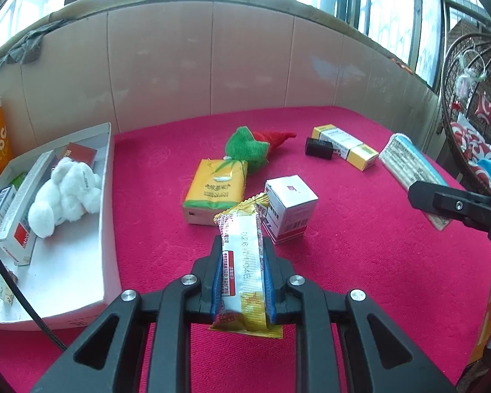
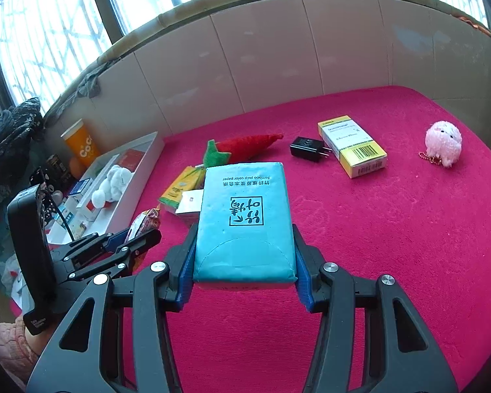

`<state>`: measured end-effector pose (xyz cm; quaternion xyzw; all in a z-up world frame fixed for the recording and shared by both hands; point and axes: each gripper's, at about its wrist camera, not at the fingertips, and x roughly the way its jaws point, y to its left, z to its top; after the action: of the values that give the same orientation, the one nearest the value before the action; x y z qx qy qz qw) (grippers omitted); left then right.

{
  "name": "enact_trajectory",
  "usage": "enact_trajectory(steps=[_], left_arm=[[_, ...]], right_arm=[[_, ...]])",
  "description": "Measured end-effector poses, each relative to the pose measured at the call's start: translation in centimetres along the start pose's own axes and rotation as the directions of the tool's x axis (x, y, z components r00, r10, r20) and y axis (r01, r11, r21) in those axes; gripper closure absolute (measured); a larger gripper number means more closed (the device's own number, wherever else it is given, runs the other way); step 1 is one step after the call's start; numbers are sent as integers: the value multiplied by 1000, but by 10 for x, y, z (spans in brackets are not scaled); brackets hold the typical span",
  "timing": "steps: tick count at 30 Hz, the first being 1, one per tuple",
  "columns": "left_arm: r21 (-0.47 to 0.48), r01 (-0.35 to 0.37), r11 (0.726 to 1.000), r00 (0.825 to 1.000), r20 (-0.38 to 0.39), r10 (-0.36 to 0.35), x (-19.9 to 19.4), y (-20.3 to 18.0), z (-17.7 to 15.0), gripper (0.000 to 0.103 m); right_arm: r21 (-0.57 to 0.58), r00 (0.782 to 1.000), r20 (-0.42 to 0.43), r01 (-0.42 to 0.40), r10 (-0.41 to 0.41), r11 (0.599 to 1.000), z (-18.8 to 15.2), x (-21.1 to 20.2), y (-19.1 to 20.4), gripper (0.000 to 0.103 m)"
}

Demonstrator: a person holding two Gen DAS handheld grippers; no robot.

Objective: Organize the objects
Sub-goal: 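Grasp the yellow-wrapped snack bar with the left gripper while the right gripper lifts the tissue pack, then carry the snack bar and teal tissue pack over the white tray with both grippers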

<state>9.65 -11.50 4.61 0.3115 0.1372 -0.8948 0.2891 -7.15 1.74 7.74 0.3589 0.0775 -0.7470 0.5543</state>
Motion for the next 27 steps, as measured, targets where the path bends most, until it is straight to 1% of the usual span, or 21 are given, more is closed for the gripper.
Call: enact_trajectory(steps=[12, 18, 27], left_arm=[[-49, 20, 999, 998, 66, -17, -29, 16, 5, 83], [-68, 2, 998, 994, 105, 6, -42, 26, 6, 83], [-130, -14, 991, 989, 144, 33, -60, 50, 8, 83]], right_arm=[[-15, 999, -9, -38, 38, 999, 2, 1, 23, 53], [-23, 998, -14, -57, 56, 998, 1, 5, 36, 53], [-45, 997, -26, -77, 76, 996, 3, 12, 55, 53]])
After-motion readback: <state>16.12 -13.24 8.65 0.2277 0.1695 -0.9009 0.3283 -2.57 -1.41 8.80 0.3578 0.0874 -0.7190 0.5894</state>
